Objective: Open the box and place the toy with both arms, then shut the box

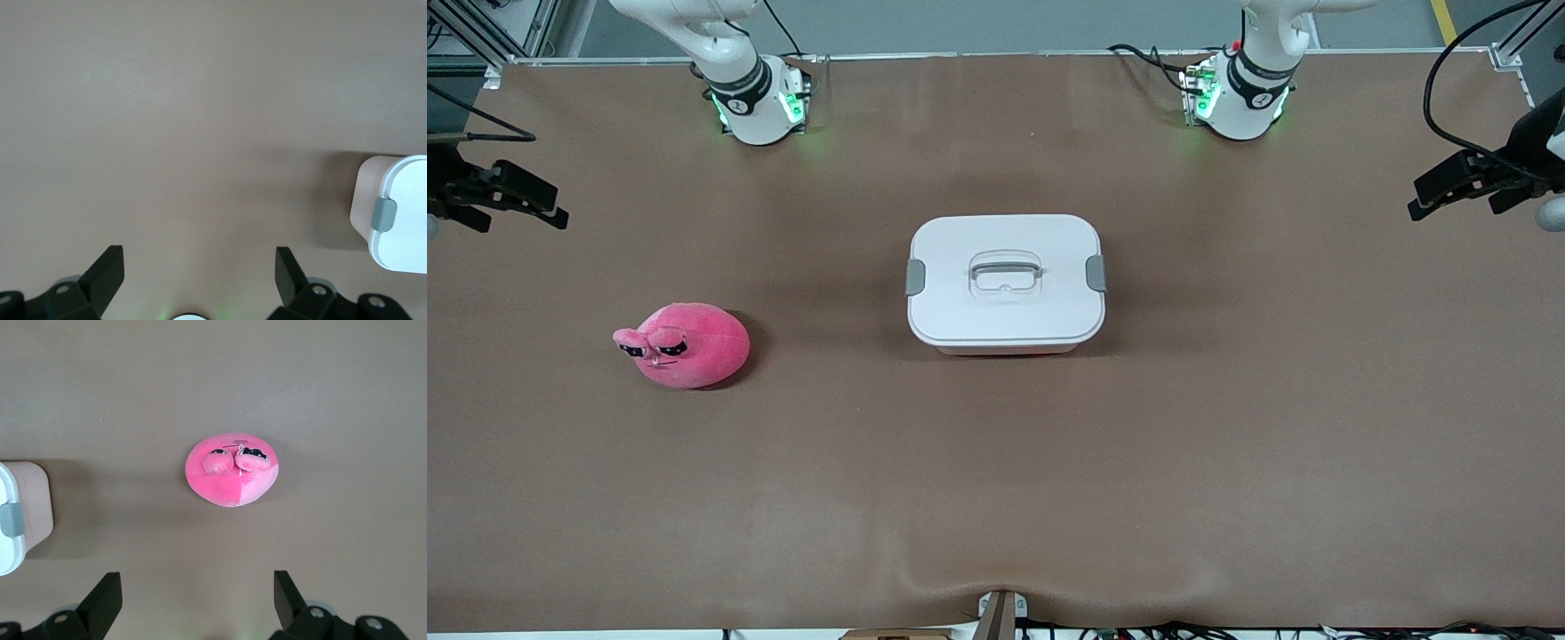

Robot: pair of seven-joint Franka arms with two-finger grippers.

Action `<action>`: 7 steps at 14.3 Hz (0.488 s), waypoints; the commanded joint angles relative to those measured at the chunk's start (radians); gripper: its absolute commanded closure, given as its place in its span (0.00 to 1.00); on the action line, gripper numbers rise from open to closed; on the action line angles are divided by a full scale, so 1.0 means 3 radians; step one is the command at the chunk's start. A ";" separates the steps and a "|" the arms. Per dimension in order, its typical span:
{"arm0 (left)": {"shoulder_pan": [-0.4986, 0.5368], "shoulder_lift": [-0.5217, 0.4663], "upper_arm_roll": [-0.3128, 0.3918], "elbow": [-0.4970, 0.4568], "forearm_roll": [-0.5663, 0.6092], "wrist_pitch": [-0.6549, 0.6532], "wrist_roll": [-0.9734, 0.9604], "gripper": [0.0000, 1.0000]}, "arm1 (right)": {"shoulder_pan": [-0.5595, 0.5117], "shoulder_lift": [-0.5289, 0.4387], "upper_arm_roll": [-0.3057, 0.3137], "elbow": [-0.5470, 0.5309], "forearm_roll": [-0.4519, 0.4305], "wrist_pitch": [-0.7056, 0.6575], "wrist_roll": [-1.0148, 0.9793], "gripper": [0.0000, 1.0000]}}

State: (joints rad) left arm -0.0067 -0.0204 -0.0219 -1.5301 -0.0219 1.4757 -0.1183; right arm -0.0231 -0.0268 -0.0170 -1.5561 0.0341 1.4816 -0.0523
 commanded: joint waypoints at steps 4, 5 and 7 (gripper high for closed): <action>0.0058 0.0359 0.0027 0.0253 -0.0050 0.0061 0.0036 0.00 | 0.0031 -0.0013 -0.0005 -0.0008 -0.0093 -0.0060 -0.0020 0.00; 0.0063 0.0415 0.0027 0.0273 -0.0050 0.0112 0.0052 0.00 | 0.0016 0.0007 -0.0010 -0.0008 -0.0093 -0.0061 -0.0015 0.00; 0.0058 0.0451 0.0027 0.0320 -0.0050 0.0199 0.0006 0.00 | -0.0015 0.0099 -0.0015 -0.0008 -0.0093 -0.0066 -0.0020 0.00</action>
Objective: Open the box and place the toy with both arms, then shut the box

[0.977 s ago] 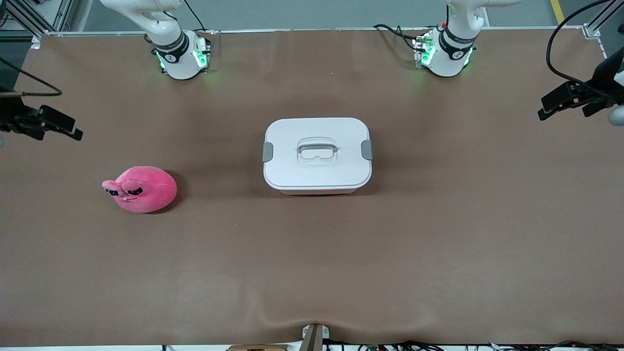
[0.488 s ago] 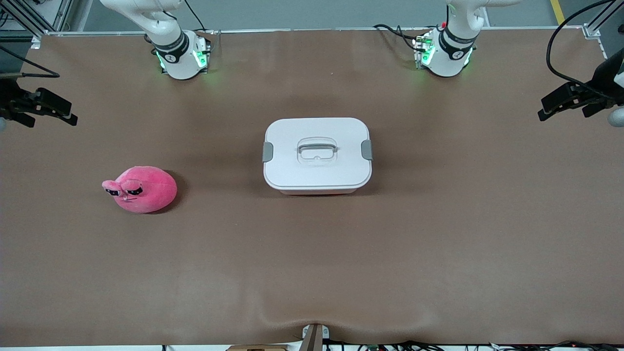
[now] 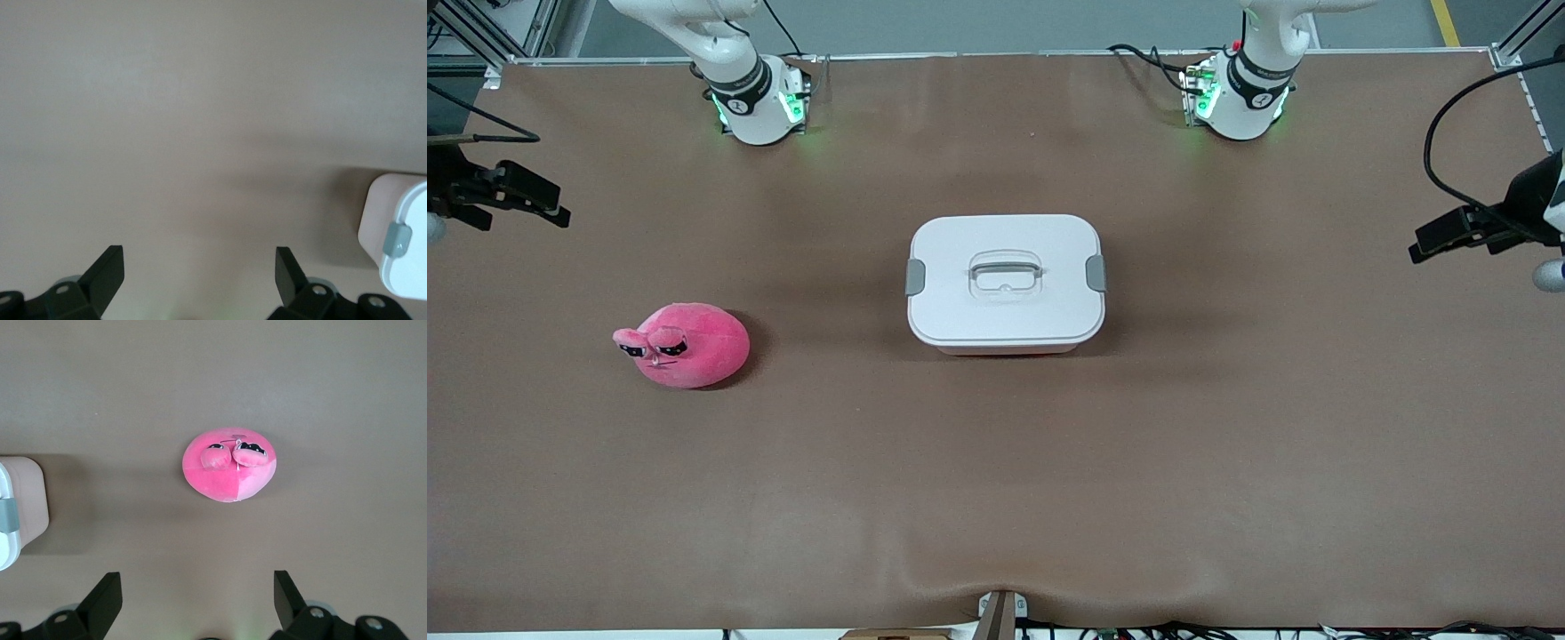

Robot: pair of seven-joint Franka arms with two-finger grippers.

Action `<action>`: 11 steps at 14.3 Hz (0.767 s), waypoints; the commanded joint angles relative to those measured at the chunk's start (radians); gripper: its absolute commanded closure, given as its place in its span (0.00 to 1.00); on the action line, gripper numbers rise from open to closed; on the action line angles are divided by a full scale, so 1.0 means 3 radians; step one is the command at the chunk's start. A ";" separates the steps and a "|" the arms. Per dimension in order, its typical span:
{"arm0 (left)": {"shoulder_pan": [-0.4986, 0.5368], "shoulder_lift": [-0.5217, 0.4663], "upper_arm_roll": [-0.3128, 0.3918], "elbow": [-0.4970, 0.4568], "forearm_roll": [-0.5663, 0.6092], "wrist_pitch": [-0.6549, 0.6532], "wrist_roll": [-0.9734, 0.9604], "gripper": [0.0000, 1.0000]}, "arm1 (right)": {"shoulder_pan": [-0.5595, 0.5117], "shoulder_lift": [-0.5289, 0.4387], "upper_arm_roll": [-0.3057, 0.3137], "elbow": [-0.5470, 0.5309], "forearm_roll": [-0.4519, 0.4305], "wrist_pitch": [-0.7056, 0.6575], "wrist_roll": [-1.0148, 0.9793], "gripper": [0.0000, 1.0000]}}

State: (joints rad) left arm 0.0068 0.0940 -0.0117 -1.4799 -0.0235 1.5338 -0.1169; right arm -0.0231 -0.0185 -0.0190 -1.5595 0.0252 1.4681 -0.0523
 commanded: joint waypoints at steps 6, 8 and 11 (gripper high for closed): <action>-0.0063 0.0182 -0.0063 0.0147 -0.0279 0.0077 -0.0565 0.00 | -0.0015 0.0562 -0.0013 -0.0027 -0.0058 0.0249 -0.0066 0.00; -0.0119 0.0203 -0.0130 0.0147 -0.0285 0.0077 -0.0866 0.00 | -0.0005 0.0573 -0.0013 -0.0251 -0.0058 0.0591 -0.0066 0.00; -0.0206 0.0213 -0.0135 0.0147 -0.0407 0.0077 -0.1261 0.00 | 0.0026 0.0537 -0.0008 -0.0467 -0.0058 0.0792 -0.0066 0.00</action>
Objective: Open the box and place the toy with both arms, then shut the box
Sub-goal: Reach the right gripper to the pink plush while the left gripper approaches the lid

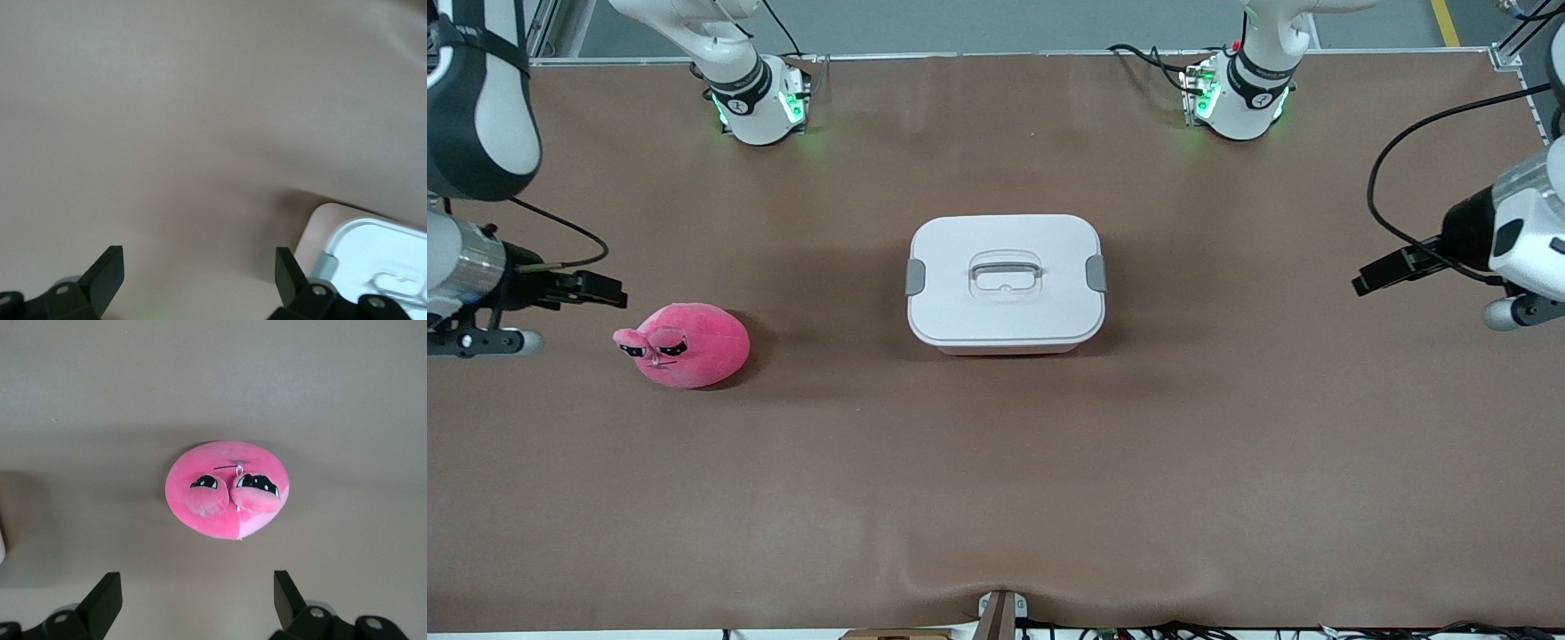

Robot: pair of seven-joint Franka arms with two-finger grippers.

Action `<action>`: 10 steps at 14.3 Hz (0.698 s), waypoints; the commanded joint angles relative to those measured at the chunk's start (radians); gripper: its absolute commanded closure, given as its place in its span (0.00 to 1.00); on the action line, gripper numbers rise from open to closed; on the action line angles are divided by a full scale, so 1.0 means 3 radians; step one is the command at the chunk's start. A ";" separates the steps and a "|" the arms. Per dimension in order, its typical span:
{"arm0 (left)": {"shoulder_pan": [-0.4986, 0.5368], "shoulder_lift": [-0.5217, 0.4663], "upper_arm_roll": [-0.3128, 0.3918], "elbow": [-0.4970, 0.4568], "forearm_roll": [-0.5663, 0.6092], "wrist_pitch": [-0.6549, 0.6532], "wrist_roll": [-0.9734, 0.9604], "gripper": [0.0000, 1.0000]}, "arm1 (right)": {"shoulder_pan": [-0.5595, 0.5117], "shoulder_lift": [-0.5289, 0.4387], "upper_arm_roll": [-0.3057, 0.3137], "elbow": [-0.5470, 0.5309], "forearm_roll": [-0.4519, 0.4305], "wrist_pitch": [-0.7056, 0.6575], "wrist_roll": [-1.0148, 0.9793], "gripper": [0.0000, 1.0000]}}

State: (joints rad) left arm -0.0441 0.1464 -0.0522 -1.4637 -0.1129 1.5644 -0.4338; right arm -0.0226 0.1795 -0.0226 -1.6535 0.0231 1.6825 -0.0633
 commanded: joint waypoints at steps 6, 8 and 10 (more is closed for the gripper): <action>-0.0394 0.0069 0.0005 0.0088 -0.0130 -0.0025 -0.1140 0.00 | 0.0152 -0.0449 0.0014 -0.0894 -0.0077 0.0818 -0.0034 0.00; -0.0512 0.0069 0.0005 0.0073 -0.0135 -0.0025 -0.1446 0.00 | 0.0162 -0.0470 0.0014 -0.0992 -0.0163 0.1028 -0.0065 0.00; -0.0665 0.0069 -0.0005 0.0057 -0.0135 -0.0025 -0.1784 0.00 | 0.0173 -0.0455 0.0014 -0.1008 -0.0174 0.1105 -0.0238 0.00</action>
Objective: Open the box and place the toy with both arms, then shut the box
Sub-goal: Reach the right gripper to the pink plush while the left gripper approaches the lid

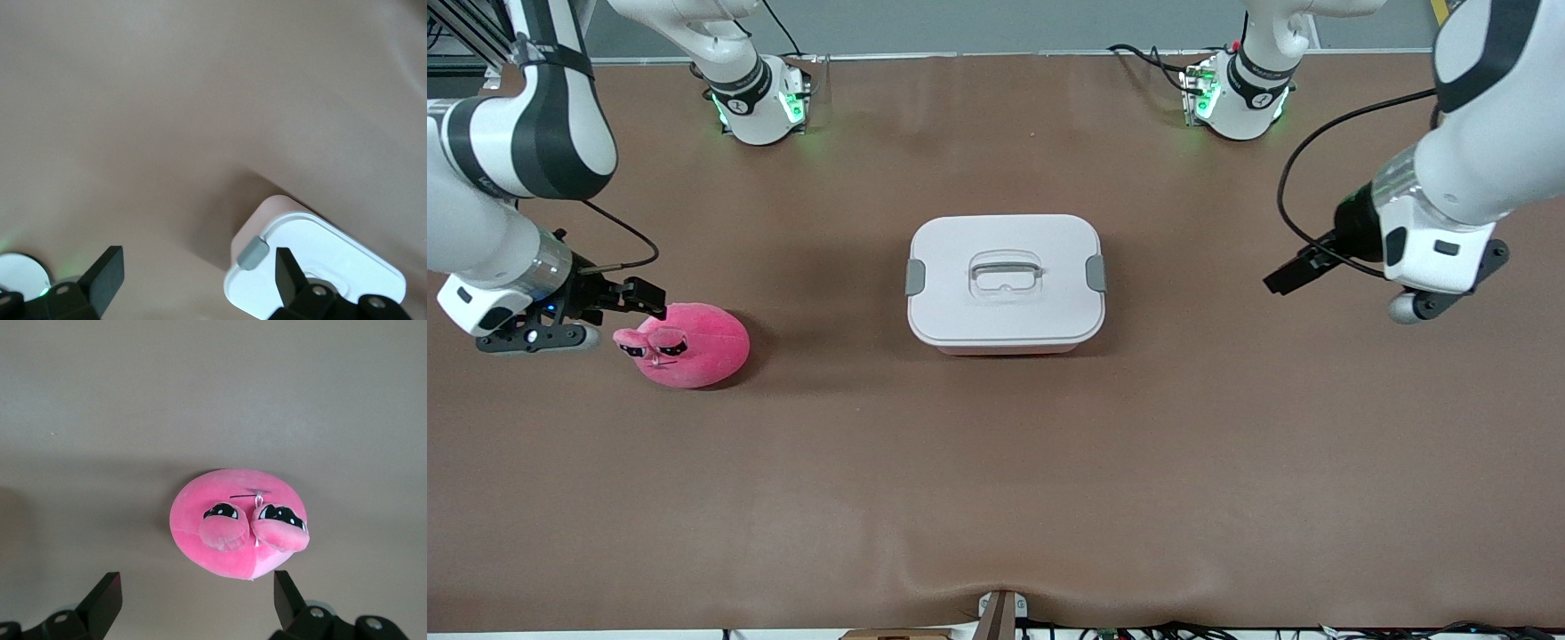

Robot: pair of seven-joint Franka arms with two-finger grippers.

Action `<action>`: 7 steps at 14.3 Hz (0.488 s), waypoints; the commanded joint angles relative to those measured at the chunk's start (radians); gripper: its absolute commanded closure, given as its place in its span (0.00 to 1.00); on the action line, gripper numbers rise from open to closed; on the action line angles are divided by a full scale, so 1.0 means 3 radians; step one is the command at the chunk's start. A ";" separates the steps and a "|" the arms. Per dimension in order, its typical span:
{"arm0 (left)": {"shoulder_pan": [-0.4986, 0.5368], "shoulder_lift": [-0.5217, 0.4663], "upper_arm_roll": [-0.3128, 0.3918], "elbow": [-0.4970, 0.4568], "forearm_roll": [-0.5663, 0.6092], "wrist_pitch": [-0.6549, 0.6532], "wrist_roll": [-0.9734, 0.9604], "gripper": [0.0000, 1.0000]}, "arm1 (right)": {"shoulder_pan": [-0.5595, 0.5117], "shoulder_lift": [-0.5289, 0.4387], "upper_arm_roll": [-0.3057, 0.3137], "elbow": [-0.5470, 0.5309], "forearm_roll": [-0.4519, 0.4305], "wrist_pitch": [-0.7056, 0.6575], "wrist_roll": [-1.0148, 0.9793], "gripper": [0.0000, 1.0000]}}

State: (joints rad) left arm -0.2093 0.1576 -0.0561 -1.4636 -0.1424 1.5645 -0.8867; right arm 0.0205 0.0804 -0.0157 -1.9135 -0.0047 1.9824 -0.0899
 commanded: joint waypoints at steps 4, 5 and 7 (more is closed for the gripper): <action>-0.0371 0.0088 0.0008 0.0052 0.0004 -0.0020 -0.0817 0.00 | 0.0024 -0.0130 -0.0004 -0.0427 -0.0077 0.0586 -0.0860 0.00; -0.0396 0.0113 0.0008 0.0057 0.0004 -0.0005 -0.0919 0.00 | 0.0034 -0.0115 -0.0004 -0.0433 -0.0077 0.0591 -0.0947 0.00; -0.0468 0.0139 0.0008 0.0057 0.0010 0.0016 -0.1124 0.00 | 0.0024 -0.0069 -0.0004 -0.0433 -0.0077 0.0607 -0.1192 0.00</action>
State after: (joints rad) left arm -0.3343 0.1844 -0.0585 -1.4646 -0.1424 1.5677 -1.1689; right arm 0.0225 0.0753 -0.0143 -2.0187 -0.0064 2.1502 -0.3894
